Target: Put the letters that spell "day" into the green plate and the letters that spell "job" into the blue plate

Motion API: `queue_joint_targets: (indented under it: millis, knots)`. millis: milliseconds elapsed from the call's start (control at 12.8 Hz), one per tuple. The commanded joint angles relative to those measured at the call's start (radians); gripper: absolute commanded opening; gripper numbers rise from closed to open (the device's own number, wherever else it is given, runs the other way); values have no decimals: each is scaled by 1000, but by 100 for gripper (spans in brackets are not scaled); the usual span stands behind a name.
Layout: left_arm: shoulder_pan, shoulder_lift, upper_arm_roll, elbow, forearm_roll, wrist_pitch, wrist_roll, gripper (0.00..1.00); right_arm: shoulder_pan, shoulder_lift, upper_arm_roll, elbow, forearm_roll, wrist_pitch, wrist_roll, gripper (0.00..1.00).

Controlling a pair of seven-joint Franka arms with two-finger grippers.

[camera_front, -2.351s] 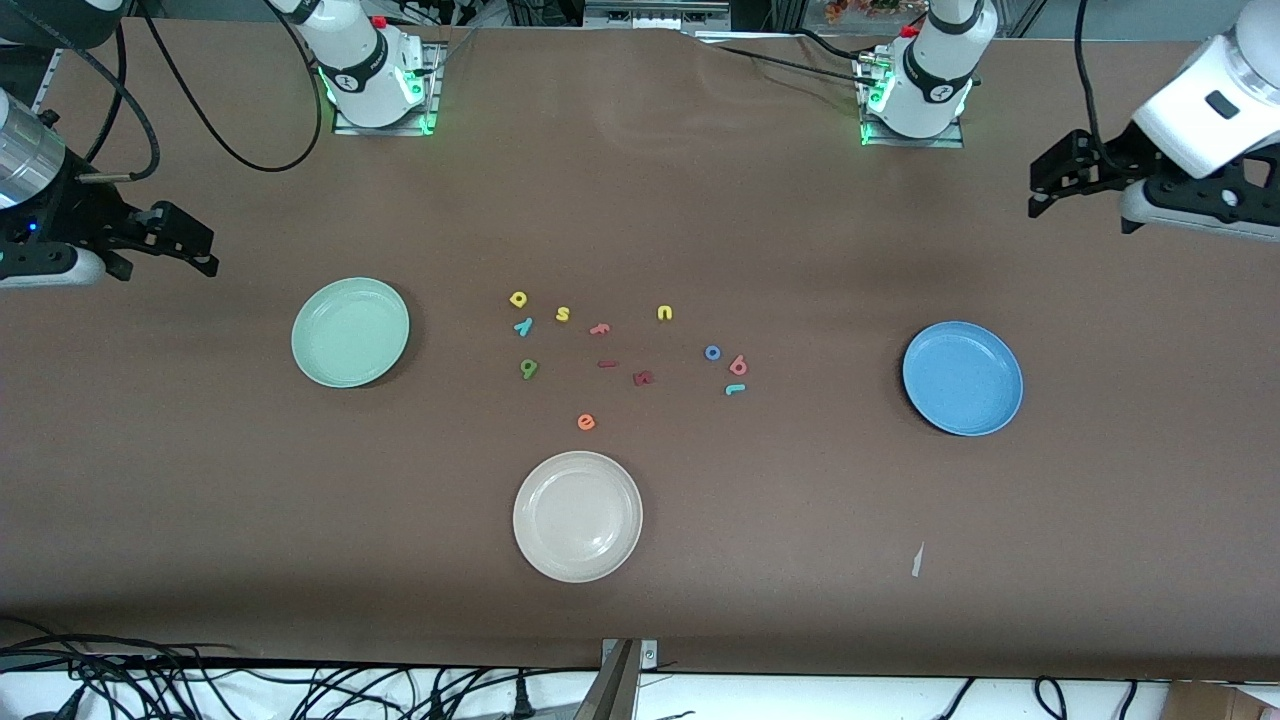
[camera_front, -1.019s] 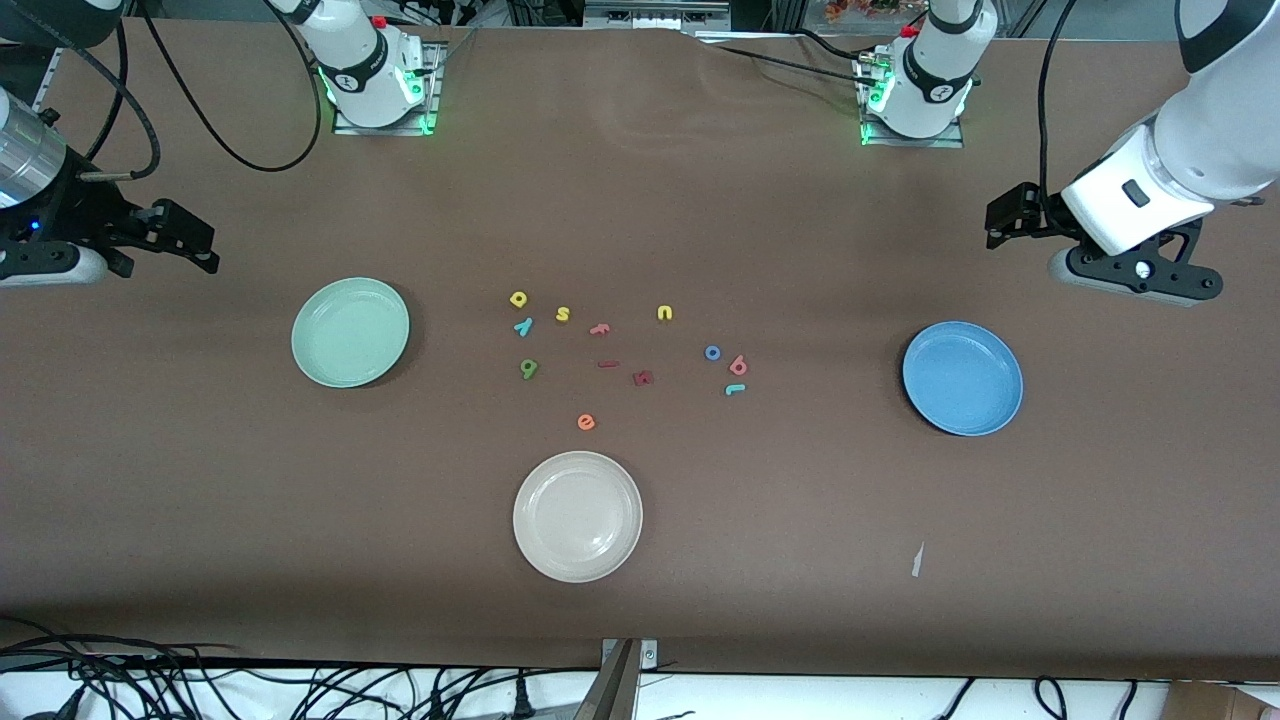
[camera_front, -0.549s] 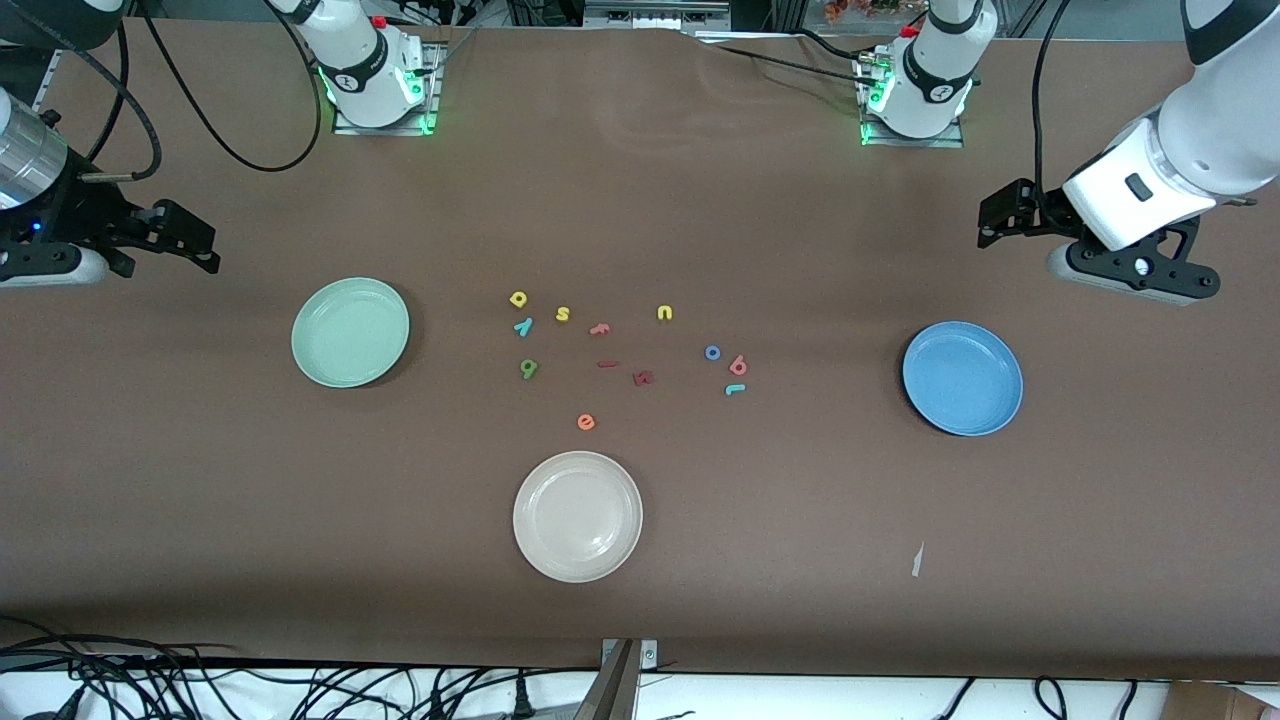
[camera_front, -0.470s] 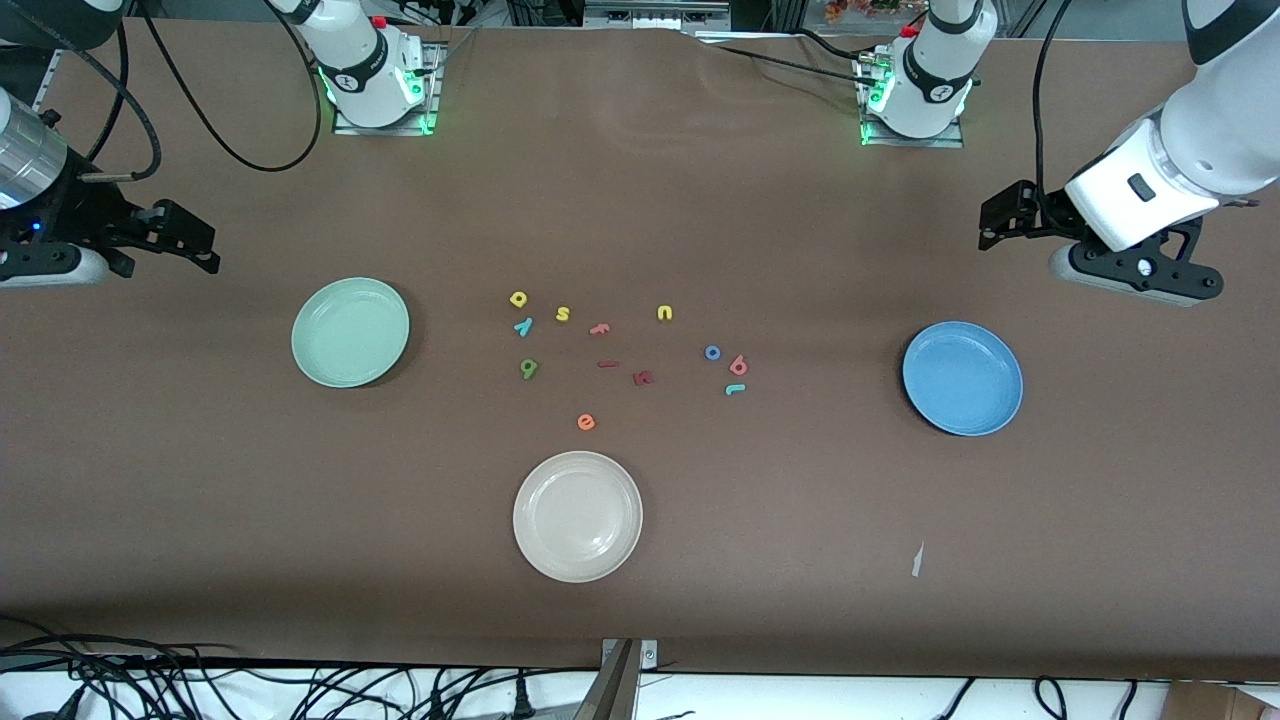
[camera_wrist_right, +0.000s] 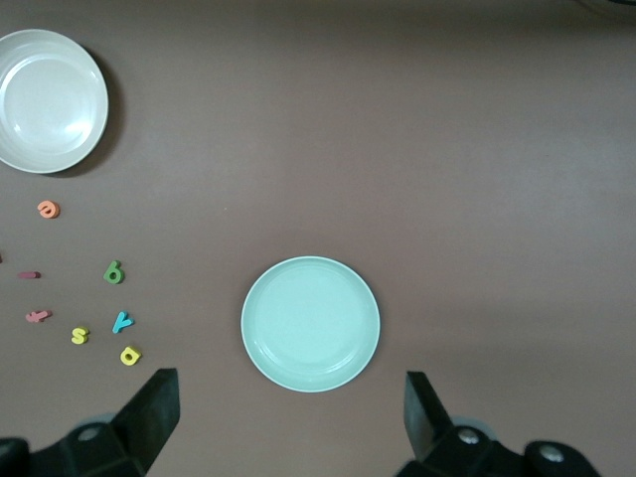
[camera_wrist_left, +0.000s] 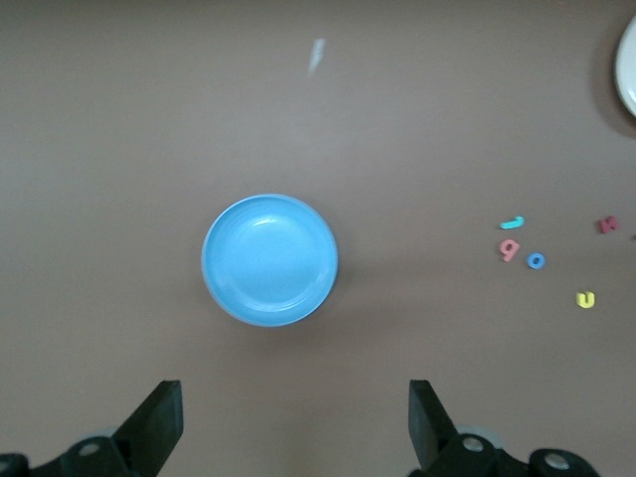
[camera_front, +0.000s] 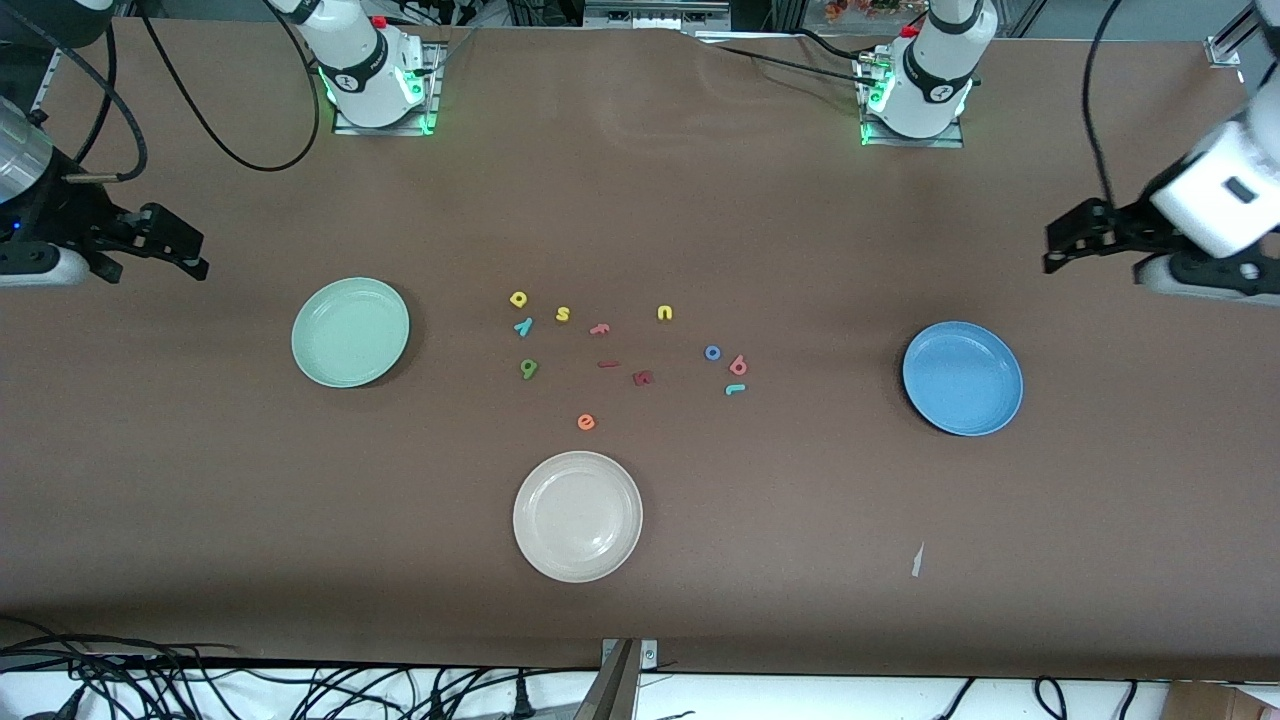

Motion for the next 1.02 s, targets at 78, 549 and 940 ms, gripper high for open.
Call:
queue_joint_targets:
  millis: [78, 549, 940]
  knots:
    - [-9, -90, 33, -123, -47, 50, 3, 100, -4, -20, -22, -7, 6, -3, 3, 100]
    - [-73, -15, 29, -133, -140, 120, 0, 100, -1, -6, -14, -16, 7, -11, 3, 100]
    - [-158, 79, 27, -179, -140, 281, 0, 100, -3, -9, -19, -16, 9, -37, 3, 100]
